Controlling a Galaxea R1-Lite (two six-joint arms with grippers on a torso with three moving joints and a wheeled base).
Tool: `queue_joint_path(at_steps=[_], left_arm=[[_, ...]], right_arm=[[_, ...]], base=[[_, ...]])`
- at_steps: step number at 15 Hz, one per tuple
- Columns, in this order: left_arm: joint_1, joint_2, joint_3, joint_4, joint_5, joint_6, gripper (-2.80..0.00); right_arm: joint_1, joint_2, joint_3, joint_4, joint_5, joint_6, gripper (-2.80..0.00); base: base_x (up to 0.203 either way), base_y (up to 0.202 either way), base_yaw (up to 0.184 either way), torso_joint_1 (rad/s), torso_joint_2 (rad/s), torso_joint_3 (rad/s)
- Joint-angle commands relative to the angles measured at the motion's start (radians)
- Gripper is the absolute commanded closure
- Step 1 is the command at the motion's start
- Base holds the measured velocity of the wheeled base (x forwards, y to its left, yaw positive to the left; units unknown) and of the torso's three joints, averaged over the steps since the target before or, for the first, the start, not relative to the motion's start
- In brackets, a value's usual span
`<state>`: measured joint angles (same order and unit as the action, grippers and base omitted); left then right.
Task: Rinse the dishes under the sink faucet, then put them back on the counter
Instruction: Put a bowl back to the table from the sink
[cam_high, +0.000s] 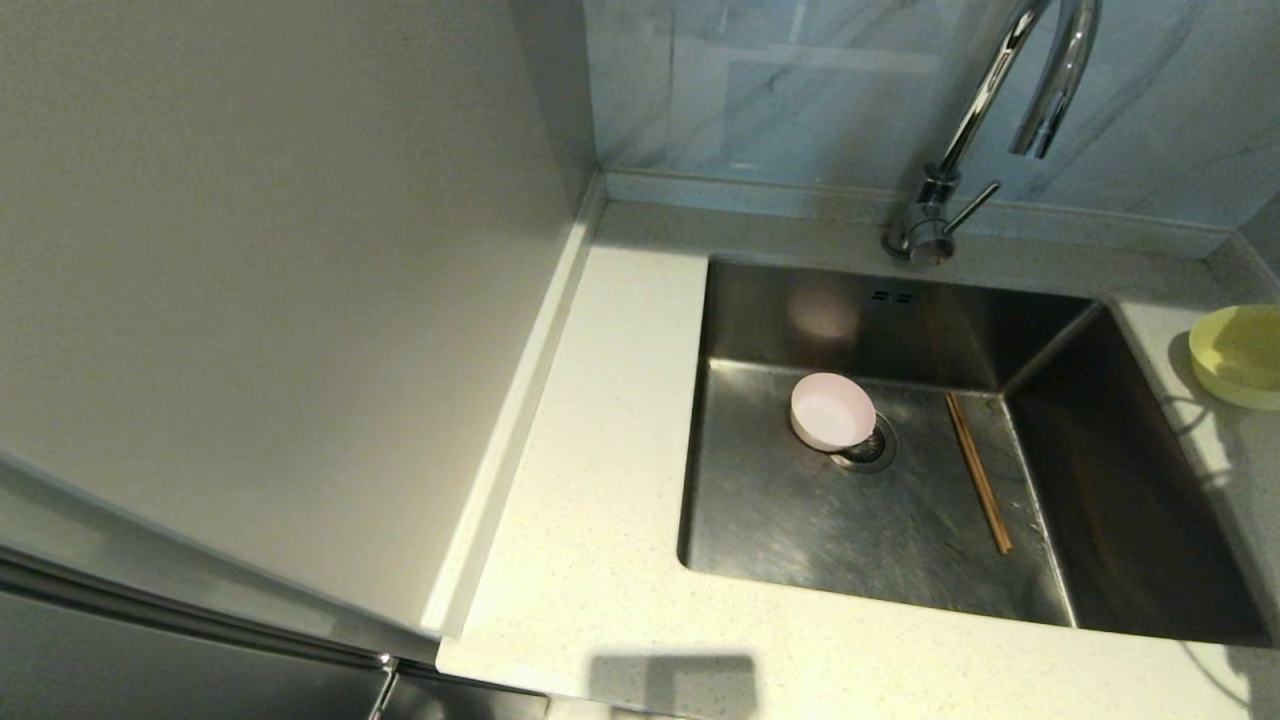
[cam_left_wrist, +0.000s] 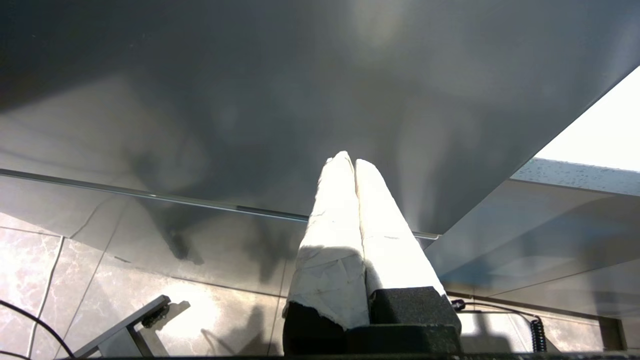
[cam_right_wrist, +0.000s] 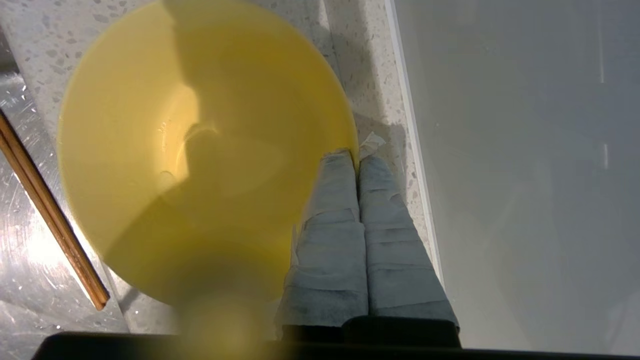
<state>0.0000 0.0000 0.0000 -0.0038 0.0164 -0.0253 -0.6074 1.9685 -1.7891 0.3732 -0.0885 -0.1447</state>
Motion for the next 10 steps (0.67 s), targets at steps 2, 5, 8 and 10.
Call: queue_joint_path(at_steps=[2, 5, 8, 10], left_arm=[[0.000, -0.003, 0.000, -0.001, 0.000, -0.001, 0.00], [0.000, -0.003, 0.000, -0.001, 0.000, -0.001, 0.00], [0.000, -0.003, 0.000, -0.001, 0.000, -0.001, 0.00], [0.000, -0.003, 0.000, -0.001, 0.000, -0.001, 0.00]], right_arm=[[0.000, -0.021, 0.002, 0.003, 0.002, -0.003, 0.00], [0.001, -0.034, 0.014, 0.003, 0.007, -0.005, 0.00], [0.001, -0.052, 0.064, 0.001, 0.006, -0.032, 0.00], [0.002, -0.063, 0.100, 0.000, 0.006, -0.038, 0.00]], base=[[0.000, 0.000, 0.000, 0.000, 0.00, 0.000], [0.000, 0.000, 0.000, 0.000, 0.00, 0.000], [0.000, 0.000, 0.000, 0.000, 0.00, 0.000], [0.000, 0.000, 0.000, 0.000, 0.00, 0.000]])
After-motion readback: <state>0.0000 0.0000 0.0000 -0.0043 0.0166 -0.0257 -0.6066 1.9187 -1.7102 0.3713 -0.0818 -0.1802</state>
